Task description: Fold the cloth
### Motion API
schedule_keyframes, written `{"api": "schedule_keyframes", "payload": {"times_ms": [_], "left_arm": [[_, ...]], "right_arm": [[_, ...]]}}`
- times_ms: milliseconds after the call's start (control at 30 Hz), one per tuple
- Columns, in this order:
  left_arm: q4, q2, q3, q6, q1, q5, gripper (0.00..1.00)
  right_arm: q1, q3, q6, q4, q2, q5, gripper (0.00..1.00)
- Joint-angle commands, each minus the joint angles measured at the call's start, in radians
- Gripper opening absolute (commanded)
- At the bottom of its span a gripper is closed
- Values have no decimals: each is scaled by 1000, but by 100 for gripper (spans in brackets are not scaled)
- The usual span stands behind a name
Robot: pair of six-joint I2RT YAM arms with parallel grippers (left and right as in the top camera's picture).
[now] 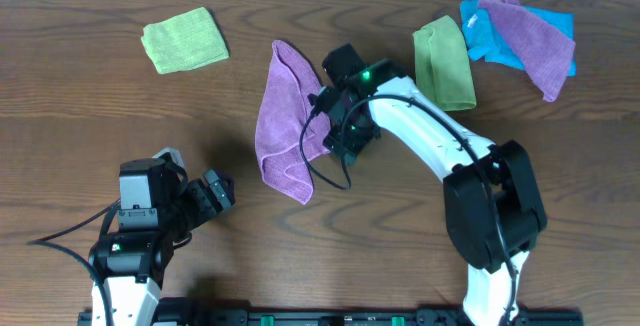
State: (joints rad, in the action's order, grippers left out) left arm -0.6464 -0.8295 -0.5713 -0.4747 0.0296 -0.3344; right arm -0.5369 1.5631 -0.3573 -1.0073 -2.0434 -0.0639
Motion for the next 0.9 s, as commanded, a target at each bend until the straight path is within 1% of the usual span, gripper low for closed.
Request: {"api": "schedule_keyframes", "payload": {"times_ms": [0, 500, 700, 867], "left_arm": [[0, -1, -22, -5, -5, -7, 95], [0, -1, -22, -5, -5, -7, 95], [0, -1, -22, -5, -5, -6, 95], [1, -1, -22, -5, -5, -7, 95]], "right_arm": [[-5, -48, -37, 32, 25, -49, 80], [-14, -147, -32, 212, 25, -102, 75], [-13, -171, -13, 259, 25, -111, 70], [-14, -171, 6, 306, 13, -126, 68]]}}
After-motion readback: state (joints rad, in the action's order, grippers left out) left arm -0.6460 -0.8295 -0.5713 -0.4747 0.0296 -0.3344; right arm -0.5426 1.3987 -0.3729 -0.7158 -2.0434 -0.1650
